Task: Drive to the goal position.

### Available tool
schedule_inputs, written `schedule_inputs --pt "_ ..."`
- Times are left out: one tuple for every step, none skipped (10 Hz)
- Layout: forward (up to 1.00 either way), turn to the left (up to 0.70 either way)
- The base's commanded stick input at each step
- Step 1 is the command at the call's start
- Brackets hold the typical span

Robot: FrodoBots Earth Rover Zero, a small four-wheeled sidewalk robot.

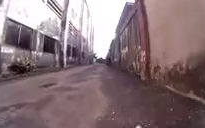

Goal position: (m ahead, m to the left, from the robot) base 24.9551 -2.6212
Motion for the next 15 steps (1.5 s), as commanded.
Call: schedule_inputs --pt "0.64 0.00" --pt "0.64 0.00" --pt "0.64 0.00" --pt "0.64 0.00" --pt "0.64 0.00" --pt "0.64 0.00" --pt "0.64 0.00" --pt "0.64 0.00" --pt "0.64 0.00" --pt "0.64 0.00" --pt "0.64 0.00" --pt "0.64 0.00" --pt "0.64 0.00" --pt "0.64 0.00" --pt "0.64 0.00"
